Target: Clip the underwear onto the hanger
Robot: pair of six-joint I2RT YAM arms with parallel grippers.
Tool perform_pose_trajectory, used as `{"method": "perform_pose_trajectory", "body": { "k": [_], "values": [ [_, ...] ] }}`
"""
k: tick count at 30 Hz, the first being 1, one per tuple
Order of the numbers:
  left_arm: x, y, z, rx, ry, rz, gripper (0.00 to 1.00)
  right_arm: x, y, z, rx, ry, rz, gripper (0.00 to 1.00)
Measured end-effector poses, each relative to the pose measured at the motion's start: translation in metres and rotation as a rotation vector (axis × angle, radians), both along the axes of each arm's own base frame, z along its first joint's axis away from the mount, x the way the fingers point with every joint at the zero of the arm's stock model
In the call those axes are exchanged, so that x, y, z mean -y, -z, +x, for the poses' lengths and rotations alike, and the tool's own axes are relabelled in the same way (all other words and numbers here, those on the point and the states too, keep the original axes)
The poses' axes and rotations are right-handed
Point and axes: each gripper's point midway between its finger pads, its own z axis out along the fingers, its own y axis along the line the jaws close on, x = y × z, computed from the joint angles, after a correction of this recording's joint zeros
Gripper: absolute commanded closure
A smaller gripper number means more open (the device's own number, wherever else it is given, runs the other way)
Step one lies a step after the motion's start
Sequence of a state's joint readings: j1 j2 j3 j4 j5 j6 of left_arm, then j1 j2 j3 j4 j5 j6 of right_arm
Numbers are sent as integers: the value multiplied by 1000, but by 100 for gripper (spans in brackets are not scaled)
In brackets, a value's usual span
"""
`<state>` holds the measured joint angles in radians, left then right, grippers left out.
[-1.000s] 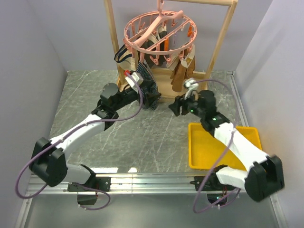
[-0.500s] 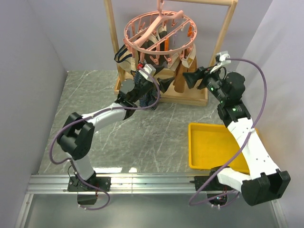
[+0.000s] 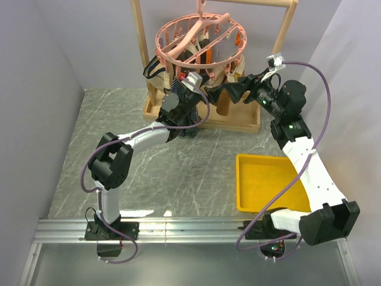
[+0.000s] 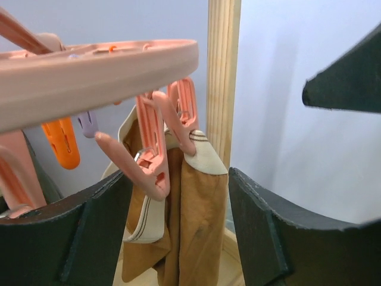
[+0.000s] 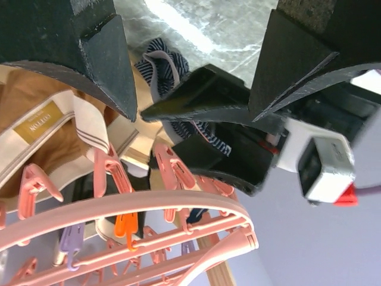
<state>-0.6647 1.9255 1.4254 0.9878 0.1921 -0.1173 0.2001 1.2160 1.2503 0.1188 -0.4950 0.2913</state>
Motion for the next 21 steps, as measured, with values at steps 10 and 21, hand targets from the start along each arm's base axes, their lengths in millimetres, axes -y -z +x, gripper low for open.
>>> {"method": "perform_pose_trajectory", "body": {
  "k": [10,21],
  "values": [
    [5,13,8,-29,-18,1,40,-6,-2,4,-26,-46,28,19],
    [5,11,8,-27,-18,-8,58,-10,6,10,-55,-67,35,20]
  ]
}}
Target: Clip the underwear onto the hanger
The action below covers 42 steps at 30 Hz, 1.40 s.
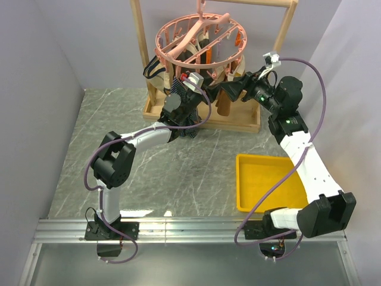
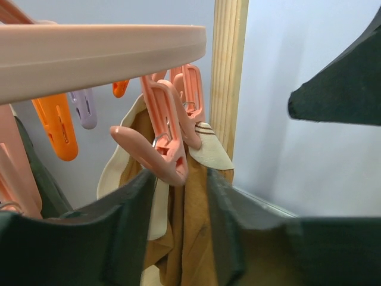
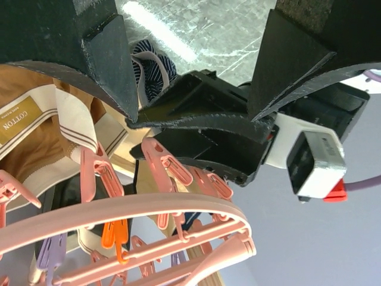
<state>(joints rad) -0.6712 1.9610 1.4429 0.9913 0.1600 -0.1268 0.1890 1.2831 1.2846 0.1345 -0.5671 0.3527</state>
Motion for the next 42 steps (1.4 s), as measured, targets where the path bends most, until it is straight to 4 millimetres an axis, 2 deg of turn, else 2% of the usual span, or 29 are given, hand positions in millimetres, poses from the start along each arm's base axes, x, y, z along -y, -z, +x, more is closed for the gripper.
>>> {"method": "perform_pose_trajectory", "body": {
  "k": [6,11,15,19,22,25,29,36,42],
  "values": [
    [0,-1,0,2,0,-4,71,-2,4,9,-22,0,5,22],
    [-1,-3,-1,10,0,-9,61,-4,3,16,-35,-2,19,22],
    [-1,-4,-1,12,0,-10,60,-5,3,20,-45,-4,30,22],
    [-1,-4,-1,14,0,-12,65,-5,4,20,-51,-4,35,22],
    [-1,-5,-1,16,-1,-14,72,-6,4,20,-51,-5,35,23],
    [-2,-5,-1,16,-1,-14,85,-6,4,20,-48,-4,31,26],
    [-3,-5,0,18,-4,-12,92,-8,4,22,-35,7,15,29],
    [-4,-6,-2,25,-8,-7,96,-21,2,30,18,11,-40,30],
    [-6,-10,-6,30,-1,-5,100,-30,-1,46,68,25,-93,28]
  ]
}}
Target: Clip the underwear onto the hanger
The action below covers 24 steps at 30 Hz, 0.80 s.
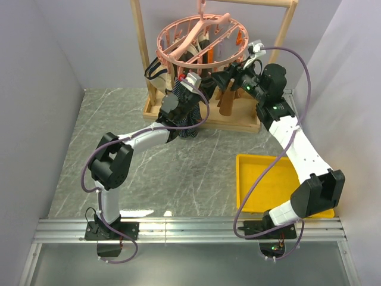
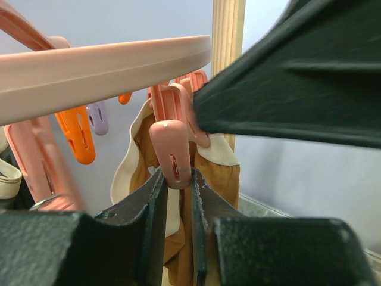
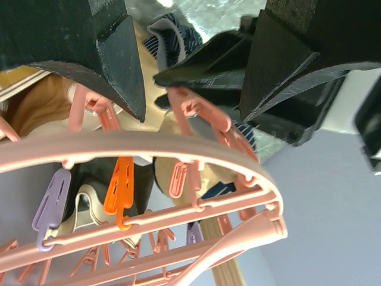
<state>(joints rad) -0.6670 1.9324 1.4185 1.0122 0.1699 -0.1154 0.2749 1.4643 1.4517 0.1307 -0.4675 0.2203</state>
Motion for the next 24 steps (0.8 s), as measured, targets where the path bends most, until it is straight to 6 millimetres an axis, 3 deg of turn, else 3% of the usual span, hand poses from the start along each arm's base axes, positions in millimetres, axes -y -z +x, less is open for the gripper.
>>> {"method": "perform_pose_trajectory", "body": {
  "k": [9,12,18,22,24],
  "values": [
    [0,0,-4,6,15,9,100,-17,10,7,10,-9,-78,30],
    [0,2,-5,3,16,13,100,-19,11,7,15,-10,-92,36],
    [-1,2,-6,5,21,18,96,-17,12,9,15,7,-104,61],
    [-3,3,-10,10,28,28,78,-15,10,13,16,23,-111,80],
    [-5,3,-11,14,27,37,73,-14,9,14,16,31,-112,86]
  ]
}}
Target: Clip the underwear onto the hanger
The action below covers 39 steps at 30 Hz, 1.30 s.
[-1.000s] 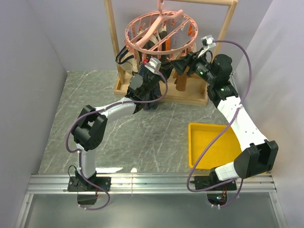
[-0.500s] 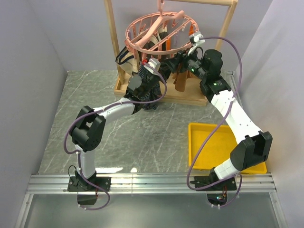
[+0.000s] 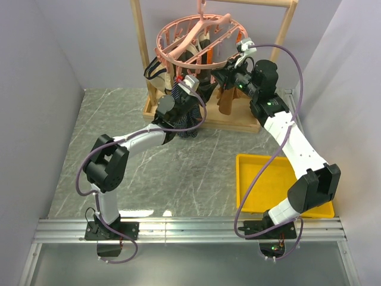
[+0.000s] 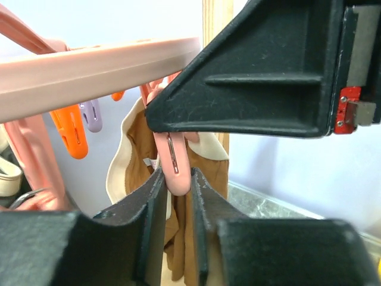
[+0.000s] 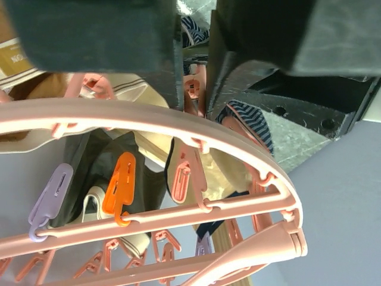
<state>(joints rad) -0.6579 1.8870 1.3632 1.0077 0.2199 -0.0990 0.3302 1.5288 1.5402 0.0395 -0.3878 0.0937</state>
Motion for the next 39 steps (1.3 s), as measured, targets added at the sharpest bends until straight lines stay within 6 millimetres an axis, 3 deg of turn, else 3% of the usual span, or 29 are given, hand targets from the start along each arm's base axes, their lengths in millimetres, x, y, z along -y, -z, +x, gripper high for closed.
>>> {"method": "perform_pose_trajectory", "body": {
  "k": [4,12,23,30,39],
  "values": [
    [-5,2,-7,9,14,36,62,-1,-1,-1,-10,-1,8,100],
    [-17,16,-37,18,55,188,40,-1,-1,-1,-25,3,20,100],
    [-26,73,-65,148,204,773,26,-2,1,-1,-43,20,25,100],
    [-27,111,-48,209,254,1078,22,-11,-4,-7,-52,21,22,100],
    [-31,192,-27,153,296,1399,20,-13,-10,-10,-56,30,20,100]
  ]
}}
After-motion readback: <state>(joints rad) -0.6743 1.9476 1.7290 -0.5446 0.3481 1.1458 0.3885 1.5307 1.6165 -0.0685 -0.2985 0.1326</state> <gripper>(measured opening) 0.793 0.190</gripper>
